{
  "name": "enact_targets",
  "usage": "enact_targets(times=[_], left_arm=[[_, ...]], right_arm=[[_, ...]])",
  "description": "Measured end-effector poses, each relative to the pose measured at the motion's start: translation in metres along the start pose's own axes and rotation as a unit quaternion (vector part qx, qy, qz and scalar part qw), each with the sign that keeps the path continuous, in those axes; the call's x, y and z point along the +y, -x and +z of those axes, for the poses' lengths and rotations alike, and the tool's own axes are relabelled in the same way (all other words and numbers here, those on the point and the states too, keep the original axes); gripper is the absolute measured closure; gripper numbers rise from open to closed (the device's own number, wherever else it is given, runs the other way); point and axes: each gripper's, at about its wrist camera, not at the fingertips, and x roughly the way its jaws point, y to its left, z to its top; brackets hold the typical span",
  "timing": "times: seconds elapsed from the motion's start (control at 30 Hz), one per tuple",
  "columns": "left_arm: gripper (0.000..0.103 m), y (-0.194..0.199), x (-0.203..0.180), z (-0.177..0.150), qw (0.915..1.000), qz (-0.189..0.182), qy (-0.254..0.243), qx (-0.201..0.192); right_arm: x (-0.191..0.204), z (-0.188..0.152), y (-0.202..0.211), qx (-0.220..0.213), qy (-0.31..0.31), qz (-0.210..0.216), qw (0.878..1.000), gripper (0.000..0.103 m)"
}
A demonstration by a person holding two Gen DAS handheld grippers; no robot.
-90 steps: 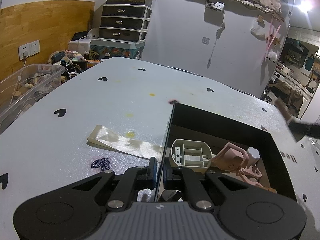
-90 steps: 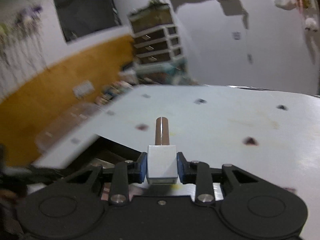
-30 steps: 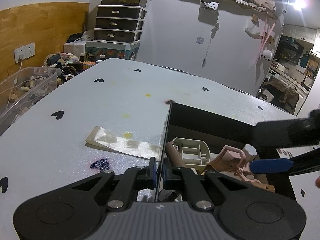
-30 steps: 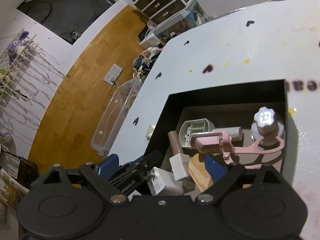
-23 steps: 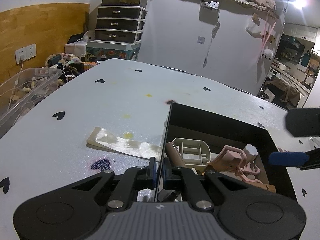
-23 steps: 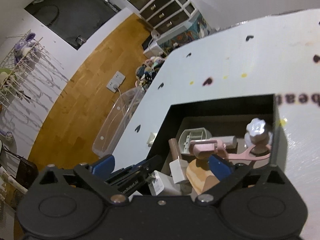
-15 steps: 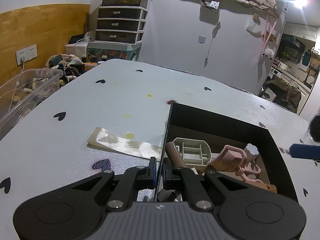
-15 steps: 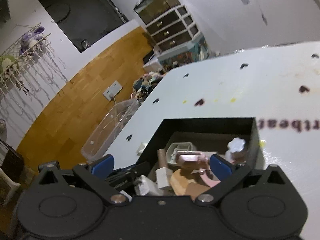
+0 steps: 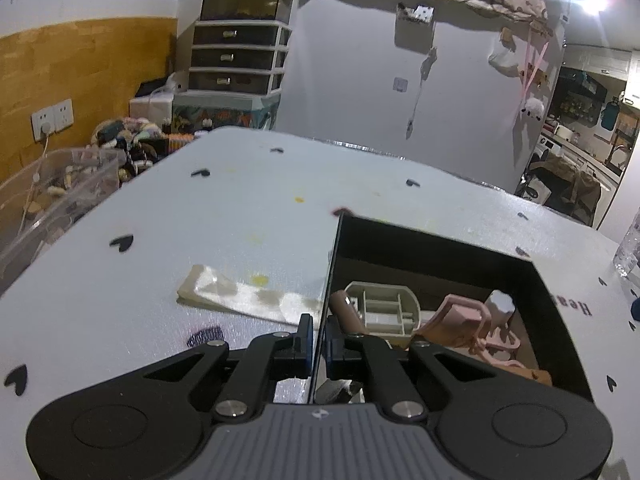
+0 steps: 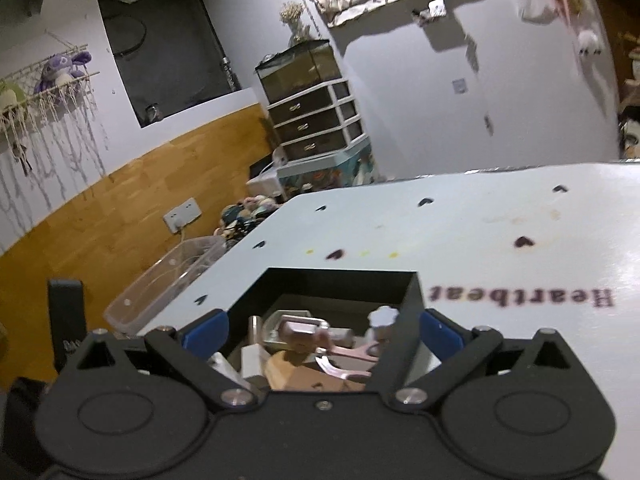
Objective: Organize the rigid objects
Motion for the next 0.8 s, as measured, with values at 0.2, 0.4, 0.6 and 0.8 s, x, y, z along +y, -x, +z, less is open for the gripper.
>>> enact_targets(times=[0.2,0.4,0.6,0.8], left_arm=[[0.096,0.036,-0.007,0.006,0.9989,-0.005,-0.009,-0.047],[0.08,0.074,-0.016,-0.003,0.9963,-0.011,-0.015,-0.083],[0.048,0.102,-0.024,-0.02,0.994,-0.014,-0.022,-0.106],[0.025,0.126,-0.03,-0.037,0.9911,-0.018,-0.034,-0.128]], right_arm=[[0.003,-0.01,0.015,-0.025,0.022,-0.033,0.999,0.0],[0.006,-0.023,0.033,-0.048,0.031,-0.061,0.997,0.0],[0.011,-0.037,0.054,-0.067,0.042,-0.09,0.993,0.0],[0.016,-0.05,0.071,-0.082,0.05,-0.12,0.988,0.0]])
